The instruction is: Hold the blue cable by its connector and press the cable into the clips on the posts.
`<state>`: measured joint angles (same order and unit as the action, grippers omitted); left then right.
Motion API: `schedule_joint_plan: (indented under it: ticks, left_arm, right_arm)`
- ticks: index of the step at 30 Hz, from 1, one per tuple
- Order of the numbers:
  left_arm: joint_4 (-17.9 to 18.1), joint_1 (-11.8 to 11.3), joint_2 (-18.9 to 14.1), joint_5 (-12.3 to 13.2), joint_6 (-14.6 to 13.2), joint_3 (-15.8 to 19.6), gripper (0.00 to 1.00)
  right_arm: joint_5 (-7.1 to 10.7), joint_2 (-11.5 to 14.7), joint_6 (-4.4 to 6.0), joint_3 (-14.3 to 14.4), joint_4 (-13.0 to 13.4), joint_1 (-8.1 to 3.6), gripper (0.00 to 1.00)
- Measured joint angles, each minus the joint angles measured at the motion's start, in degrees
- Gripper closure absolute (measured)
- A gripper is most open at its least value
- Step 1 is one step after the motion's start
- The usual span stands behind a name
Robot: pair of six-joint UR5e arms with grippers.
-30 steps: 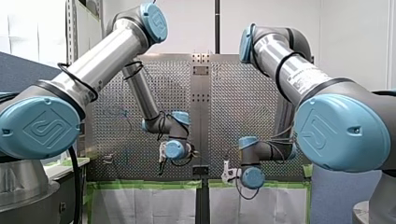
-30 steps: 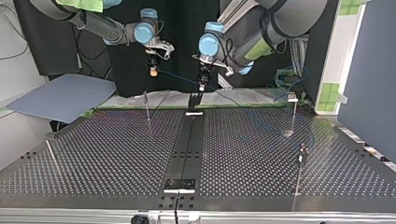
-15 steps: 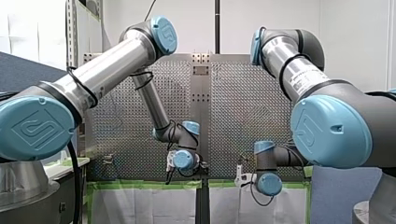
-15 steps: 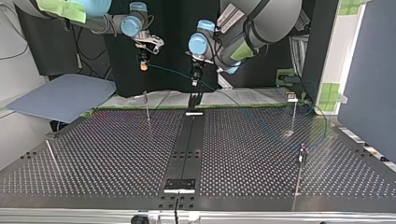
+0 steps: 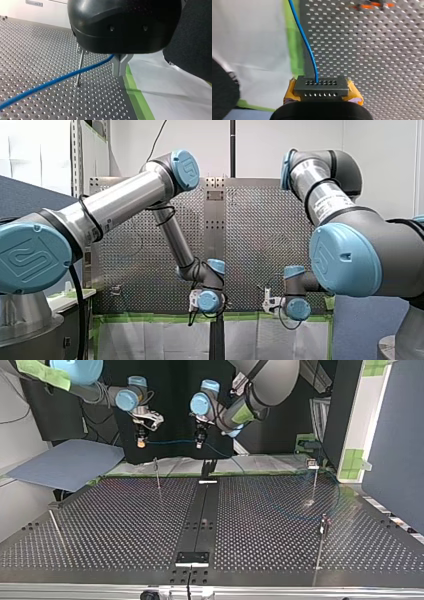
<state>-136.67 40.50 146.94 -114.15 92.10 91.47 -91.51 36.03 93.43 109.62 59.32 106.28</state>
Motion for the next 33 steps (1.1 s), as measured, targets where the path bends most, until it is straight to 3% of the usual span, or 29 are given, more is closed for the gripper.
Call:
schedule_joint_plan:
  ticks: [8,14,25,33]
  left_arm:
    - [-0.2,1.5,0.1,-0.9,2.4,-2.1,1.0]
    - [-1.1,2.1,0.1,-1.5,3.5,-3.8,1.0]
    - [-5.1,3.2,3.5,-0.8,6.9,-8.7,1.0]
    - [-6.4,4.4,4.7,-1.4,8.8,-12.7,1.0]
  right_arm:
    - [2.39,2.6,0.39,-0.6,-0.4,-1.5,1.0]
    - [5.24,2.8,1.1,-0.9,-0.4,-2.85,1.0]
    - [7.87,2.8,1.33,-3.1,-2.8,-5.98,1.0]
    - [9.71,2.8,2.21,-4.8,-4.3,-8.3,1.0]
